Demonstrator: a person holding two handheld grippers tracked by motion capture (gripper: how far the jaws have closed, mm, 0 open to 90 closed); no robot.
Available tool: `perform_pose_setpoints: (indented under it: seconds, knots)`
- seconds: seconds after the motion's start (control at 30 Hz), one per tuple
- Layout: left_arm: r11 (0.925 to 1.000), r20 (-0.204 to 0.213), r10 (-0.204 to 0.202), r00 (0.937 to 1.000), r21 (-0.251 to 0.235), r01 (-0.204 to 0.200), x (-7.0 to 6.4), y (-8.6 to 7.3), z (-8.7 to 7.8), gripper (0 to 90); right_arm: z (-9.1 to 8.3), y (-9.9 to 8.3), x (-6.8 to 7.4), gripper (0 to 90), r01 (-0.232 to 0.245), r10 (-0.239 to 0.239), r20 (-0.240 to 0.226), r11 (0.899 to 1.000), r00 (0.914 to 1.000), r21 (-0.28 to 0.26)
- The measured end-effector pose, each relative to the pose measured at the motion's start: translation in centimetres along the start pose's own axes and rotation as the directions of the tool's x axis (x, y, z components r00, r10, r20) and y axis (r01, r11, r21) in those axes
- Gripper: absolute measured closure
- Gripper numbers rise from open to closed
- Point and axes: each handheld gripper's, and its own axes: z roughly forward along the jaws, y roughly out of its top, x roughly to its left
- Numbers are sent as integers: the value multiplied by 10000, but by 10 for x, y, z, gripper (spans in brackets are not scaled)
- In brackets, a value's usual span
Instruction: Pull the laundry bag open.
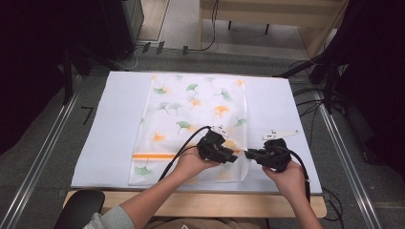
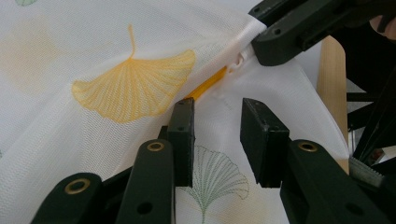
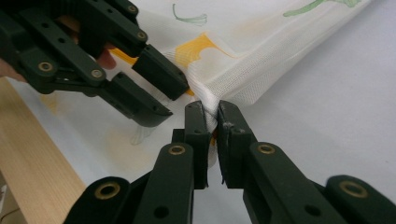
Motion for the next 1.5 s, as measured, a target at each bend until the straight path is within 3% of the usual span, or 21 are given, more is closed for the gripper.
perform_pose_setpoints:
  seconds: [0.43,0.83,0.9,1.17,1.4,1.5]
  knots:
    - [10000,253,71,9997,-41,-70,-5,3,4,687,3,2,6,855,356,-354,-200,9994,9992,57]
    - [9998,372,-198,9991,12,197,-6,4,4,807,6,3,7,854,381,-378,-153,9991,9992,175]
    - [9998,241,-220,9995,-22,220,-8,4,3,845,6,3,8,854,383,-380,-175,9991,9991,155]
    - [9990,334,-448,9984,-79,451,-7,4,5,839,6,4,9,855,464,-461,-293,9988,9985,122]
    - [9975,418,-705,9966,23,704,-5,4,6,898,6,3,9,855,530,-524,-377,9985,9979,155]
    - [9982,331,-604,9976,23,604,-5,4,5,900,6,3,8,855,525,-518,-396,9985,9979,159]
